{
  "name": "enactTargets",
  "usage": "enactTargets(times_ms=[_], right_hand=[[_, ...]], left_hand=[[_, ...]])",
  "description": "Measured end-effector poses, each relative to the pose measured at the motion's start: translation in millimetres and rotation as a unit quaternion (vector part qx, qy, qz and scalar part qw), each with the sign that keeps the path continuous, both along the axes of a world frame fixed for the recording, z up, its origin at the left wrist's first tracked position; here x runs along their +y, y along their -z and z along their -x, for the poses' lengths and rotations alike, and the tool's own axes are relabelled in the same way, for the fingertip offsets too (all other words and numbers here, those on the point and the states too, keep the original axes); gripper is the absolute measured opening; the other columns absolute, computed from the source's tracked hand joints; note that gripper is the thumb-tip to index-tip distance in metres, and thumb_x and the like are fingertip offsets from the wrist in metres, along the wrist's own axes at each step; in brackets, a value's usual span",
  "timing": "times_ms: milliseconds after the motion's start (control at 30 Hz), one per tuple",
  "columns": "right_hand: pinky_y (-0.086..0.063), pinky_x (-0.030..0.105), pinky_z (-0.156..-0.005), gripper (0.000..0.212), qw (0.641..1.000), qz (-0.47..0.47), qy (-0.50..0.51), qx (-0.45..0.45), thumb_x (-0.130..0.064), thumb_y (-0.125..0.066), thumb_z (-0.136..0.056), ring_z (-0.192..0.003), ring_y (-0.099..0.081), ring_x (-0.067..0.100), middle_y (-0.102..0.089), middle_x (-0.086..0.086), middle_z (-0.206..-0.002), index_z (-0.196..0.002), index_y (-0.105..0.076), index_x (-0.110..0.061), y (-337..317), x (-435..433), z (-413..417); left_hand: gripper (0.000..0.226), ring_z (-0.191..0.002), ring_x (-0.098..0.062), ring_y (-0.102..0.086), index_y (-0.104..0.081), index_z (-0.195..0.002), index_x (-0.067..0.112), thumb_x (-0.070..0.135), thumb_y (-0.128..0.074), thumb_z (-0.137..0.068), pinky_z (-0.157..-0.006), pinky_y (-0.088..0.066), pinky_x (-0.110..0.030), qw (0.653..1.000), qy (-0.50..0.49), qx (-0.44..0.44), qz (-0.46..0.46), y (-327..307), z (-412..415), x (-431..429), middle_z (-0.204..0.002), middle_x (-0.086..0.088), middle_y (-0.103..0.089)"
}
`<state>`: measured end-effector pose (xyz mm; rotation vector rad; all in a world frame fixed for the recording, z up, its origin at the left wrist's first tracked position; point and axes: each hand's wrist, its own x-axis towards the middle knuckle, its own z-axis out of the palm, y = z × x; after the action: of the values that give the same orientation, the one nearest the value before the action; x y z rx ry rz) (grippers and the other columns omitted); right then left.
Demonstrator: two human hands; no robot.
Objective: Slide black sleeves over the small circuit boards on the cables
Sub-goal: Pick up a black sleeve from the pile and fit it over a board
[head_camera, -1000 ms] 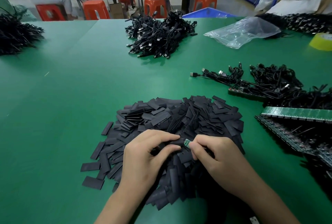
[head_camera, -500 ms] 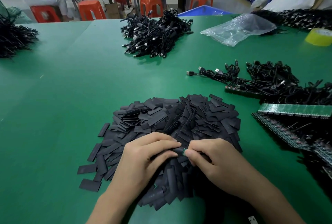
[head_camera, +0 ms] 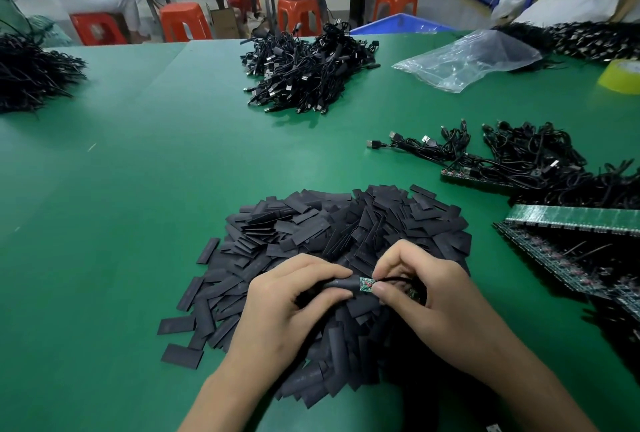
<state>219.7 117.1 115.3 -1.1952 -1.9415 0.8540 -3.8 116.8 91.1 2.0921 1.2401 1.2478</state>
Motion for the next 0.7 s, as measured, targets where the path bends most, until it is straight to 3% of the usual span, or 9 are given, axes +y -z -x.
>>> enactTargets(times_ms=[100,300,467,700], right_hand=[[-0.04,0.008,-0.064,0.02,0.999,-0.033,0.027,-0.021,-0.013,-0.077,-0.091,-0.074,-0.065,0.004,-0.067,-0.017,-0.079,-0.086,-0.064,-0.028,1.7,-0.1,1.3],[-0.041,0.009,-0.063,0.006,0.997,-0.06,0.032,-0.033,-0.029,-0.072,-0.089,-0.074,-0.066,0.004,-0.068,-0.016,-0.079,-0.086,-0.066,-0.029,4.8,-1.6,4.2],[-0.05,0.021,-0.075,0.004,0.993,-0.105,0.048,-0.031,-0.028,-0.072,-0.09,-0.083,-0.068,0.004,-0.069,-0.02,-0.087,-0.092,-0.071,-0.03,3.1,-0.1,5.2],[-0.048,0.03,-0.08,0.002,0.978,-0.185,0.06,-0.073,-0.022,-0.073,-0.089,-0.085,-0.065,0.006,-0.07,-0.017,-0.089,-0.088,-0.072,-0.023,5.4,0.1,7.4]], left_hand=[[0.017,-0.093,-0.008,-0.069,-0.08,-0.102,0.018,0.024,-0.08,-0.086,-0.083,-0.052,-0.02,1.0,-0.002,-0.003,0.002,-0.6,1.3,-0.4,-0.099,0.015,-0.072],[0.018,-0.095,-0.004,-0.069,-0.08,-0.104,0.019,0.025,-0.082,-0.087,-0.083,-0.054,-0.02,1.0,0.015,0.016,-0.001,2.3,-1.7,-2.1,-0.101,0.015,-0.072],[0.019,-0.092,-0.007,-0.071,-0.081,-0.102,0.02,0.03,-0.079,-0.086,-0.08,-0.053,-0.02,0.999,-0.019,-0.027,0.007,0.3,-3.4,-1.5,-0.097,0.016,-0.074],[0.017,-0.091,-0.009,-0.072,-0.081,-0.099,0.024,0.031,-0.079,-0.084,-0.079,-0.052,-0.017,0.997,-0.031,-0.063,0.038,-1.1,-5.9,-2.6,-0.096,0.018,-0.075]])
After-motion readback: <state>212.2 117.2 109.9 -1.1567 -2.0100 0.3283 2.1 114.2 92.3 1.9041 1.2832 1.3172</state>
